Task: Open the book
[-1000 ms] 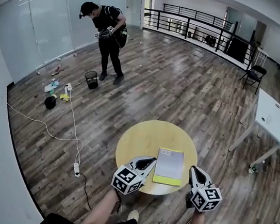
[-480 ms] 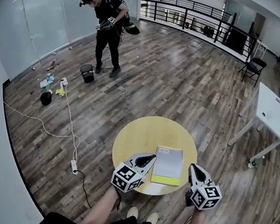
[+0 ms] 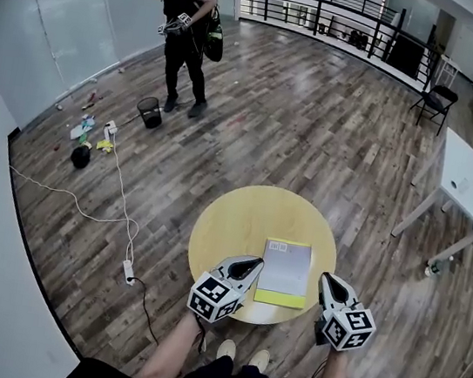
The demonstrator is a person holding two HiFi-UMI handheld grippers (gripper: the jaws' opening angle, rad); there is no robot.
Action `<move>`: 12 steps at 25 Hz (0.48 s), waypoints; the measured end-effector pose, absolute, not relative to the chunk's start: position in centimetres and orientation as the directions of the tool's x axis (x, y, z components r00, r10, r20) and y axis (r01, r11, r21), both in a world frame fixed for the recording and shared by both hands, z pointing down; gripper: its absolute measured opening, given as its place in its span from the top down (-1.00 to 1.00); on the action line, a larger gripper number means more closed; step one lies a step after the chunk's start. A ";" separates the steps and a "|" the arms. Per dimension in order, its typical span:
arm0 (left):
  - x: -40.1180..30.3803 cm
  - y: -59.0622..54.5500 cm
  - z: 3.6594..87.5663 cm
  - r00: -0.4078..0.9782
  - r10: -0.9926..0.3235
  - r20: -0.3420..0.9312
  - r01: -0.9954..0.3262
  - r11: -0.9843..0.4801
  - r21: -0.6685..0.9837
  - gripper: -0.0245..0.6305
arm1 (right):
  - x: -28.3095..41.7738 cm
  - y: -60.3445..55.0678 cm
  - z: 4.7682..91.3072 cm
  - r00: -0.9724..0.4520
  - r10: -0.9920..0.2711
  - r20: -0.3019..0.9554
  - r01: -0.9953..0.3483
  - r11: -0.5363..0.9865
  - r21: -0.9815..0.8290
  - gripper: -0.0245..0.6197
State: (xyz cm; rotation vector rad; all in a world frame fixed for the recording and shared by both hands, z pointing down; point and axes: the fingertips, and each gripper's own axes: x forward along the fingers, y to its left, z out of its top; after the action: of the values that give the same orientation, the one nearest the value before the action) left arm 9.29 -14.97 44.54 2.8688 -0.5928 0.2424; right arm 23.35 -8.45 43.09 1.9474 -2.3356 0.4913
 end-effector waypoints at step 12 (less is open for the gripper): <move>8.9 -13.2 49.5 0.885 -0.371 0.283 -0.436 -0.873 0.220 0.93 | 23.4 -6.8 48.6 -0.228 -0.918 0.323 -0.952 0.140 -0.273 0.91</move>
State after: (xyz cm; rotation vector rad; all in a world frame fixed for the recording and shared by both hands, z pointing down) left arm 8.94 -13.20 49.55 2.7752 -0.6066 0.3370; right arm 23.45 -6.79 48.56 1.9009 -2.3117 0.6527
